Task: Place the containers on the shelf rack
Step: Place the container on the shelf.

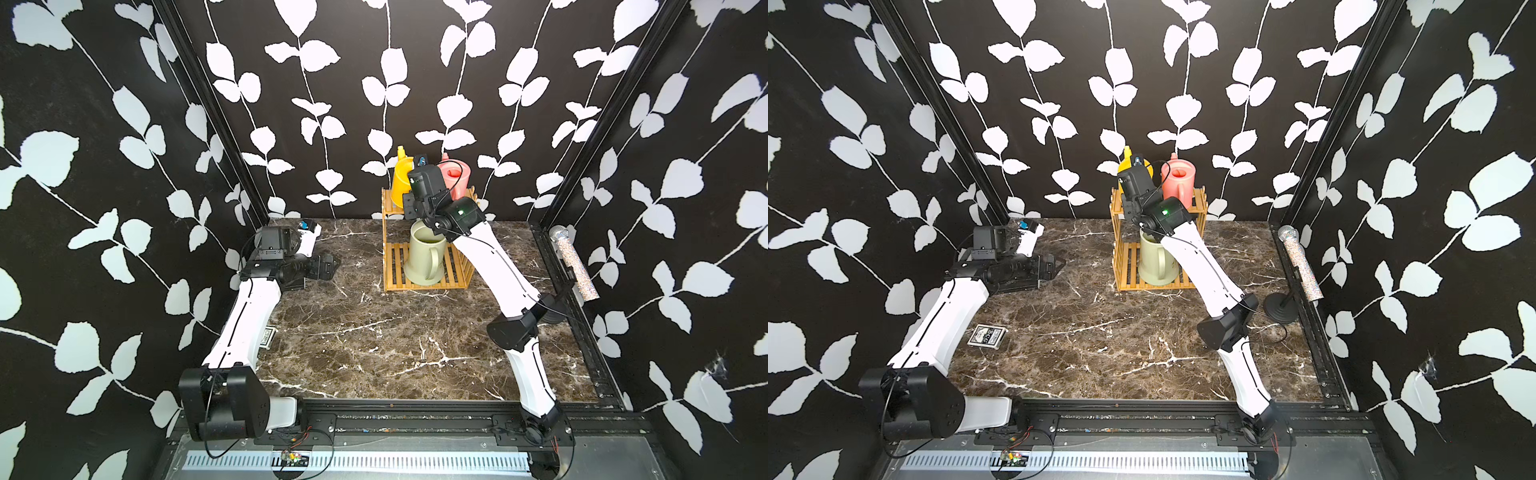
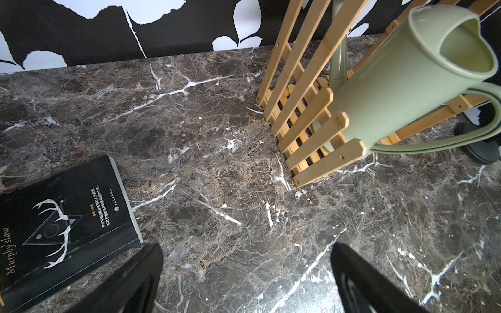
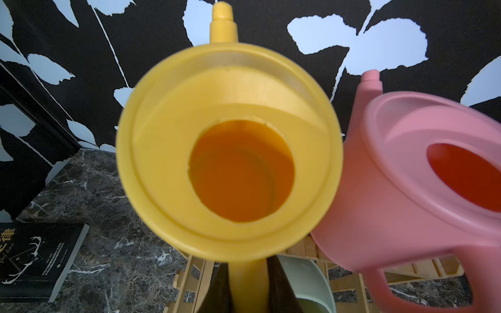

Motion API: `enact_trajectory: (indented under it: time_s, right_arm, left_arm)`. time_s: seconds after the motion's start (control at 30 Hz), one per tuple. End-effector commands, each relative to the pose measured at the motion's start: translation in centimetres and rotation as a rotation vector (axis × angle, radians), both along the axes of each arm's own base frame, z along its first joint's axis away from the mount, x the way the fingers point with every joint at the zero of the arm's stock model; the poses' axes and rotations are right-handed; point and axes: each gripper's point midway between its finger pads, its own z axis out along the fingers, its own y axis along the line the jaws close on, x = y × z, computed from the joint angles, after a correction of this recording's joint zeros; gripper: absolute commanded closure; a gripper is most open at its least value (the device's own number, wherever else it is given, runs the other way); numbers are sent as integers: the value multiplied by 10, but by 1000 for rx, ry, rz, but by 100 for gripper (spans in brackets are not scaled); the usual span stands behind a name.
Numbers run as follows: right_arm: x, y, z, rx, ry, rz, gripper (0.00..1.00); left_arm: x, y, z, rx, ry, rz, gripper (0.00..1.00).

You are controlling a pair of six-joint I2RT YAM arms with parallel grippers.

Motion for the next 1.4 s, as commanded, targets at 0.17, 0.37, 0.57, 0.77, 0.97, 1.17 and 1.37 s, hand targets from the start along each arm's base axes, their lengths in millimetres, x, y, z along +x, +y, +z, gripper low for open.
enact_trajectory:
  time_s: [0.17,0.37,0.57,0.77,0.97,1.17,1.37]
  right_arm:
    - [10,10,11,51,-63,-9,76]
    - [10,14,9,75,-54,2,73]
    - [13,24,4,116,-44,27,65]
    - [18,29,0,129,-47,31,65]
    - [18,26,4,119,-63,20,64]
    - [15,26,8,132,-60,24,64]
    - [6,21,21,158,-68,27,59]
  left_arm:
    - [-5,-3,6,-15,-27,-10,2]
    - [-5,-3,6,-12,-27,-9,1]
    - [-5,-2,5,-10,-28,-8,2]
    - [-5,-2,6,-7,-30,-7,1]
    - [-5,-2,5,-7,-29,-7,1]
    - [-5,-2,5,-7,-30,-8,2]
    - [-6,-2,4,-8,-28,-7,1]
